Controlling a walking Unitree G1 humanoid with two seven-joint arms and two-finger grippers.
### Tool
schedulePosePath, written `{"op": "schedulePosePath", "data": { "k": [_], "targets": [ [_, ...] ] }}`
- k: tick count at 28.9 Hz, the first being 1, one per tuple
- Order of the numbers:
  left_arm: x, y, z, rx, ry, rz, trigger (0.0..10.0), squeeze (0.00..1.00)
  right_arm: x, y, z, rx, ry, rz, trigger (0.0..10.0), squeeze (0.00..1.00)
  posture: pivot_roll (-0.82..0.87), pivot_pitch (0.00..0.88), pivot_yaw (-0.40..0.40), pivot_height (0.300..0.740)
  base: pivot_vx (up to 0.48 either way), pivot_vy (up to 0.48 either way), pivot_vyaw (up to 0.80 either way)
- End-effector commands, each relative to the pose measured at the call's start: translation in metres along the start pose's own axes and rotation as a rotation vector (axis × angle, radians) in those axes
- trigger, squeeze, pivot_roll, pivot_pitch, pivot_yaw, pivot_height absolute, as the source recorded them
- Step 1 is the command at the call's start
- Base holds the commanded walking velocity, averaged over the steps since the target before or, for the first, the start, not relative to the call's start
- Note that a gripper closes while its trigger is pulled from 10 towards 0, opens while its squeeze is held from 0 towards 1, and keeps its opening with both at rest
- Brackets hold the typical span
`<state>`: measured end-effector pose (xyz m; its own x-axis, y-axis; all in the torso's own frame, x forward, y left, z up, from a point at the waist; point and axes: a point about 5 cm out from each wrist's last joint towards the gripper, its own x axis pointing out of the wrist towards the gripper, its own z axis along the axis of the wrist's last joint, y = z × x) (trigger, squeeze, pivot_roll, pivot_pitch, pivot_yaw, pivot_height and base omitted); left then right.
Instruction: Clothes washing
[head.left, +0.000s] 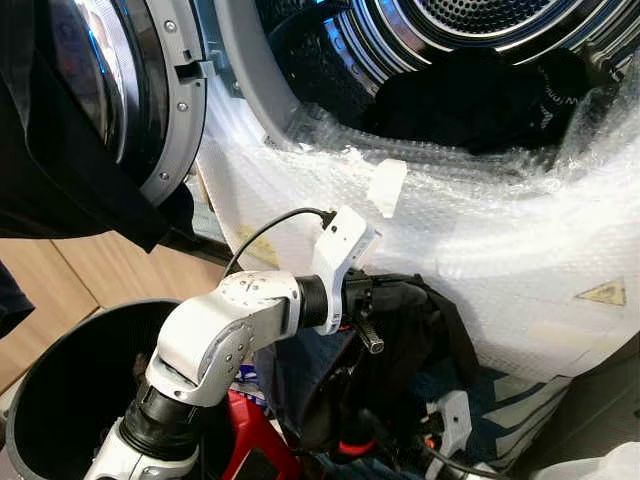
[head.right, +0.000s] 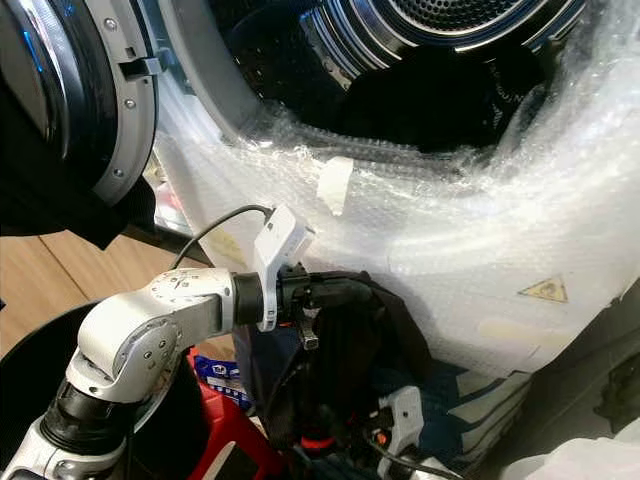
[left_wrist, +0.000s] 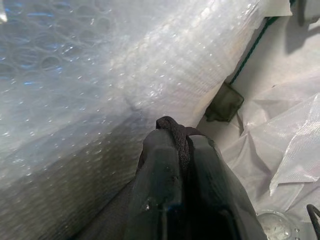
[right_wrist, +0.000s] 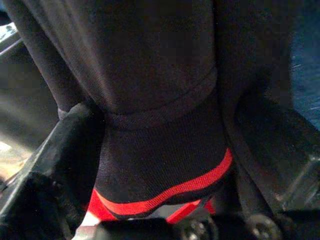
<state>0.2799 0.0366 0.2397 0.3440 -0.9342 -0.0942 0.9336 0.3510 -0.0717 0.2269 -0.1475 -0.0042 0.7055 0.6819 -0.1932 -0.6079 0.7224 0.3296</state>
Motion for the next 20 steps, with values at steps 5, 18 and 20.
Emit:
{"op": "schedulePosePath", "data": {
  "k": [5,18,20],
  "targets": [
    [0.003,-0.005,0.019,0.056,-0.054,-0.035,0.0,0.00,0.013,-0.007,0.009,-0.029,0.000,-0.098,10.0,0.00,-0.02,0.047,0.084,0.740,0.000,0.000,0.00],
    [0.023,-0.025,0.043,0.078,-0.145,-0.125,0.0,0.00,0.031,-0.003,0.020,-0.025,-0.086,-0.177,10.0,0.00,-0.02,0.038,0.092,0.740,0.000,0.000,0.00],
    [0.023,-0.025,0.044,0.075,-0.149,-0.128,0.0,0.00,0.032,-0.003,0.021,-0.023,-0.095,-0.183,10.0,0.00,-0.02,0.038,0.092,0.740,0.000,0.000,0.00]
  ]
}}
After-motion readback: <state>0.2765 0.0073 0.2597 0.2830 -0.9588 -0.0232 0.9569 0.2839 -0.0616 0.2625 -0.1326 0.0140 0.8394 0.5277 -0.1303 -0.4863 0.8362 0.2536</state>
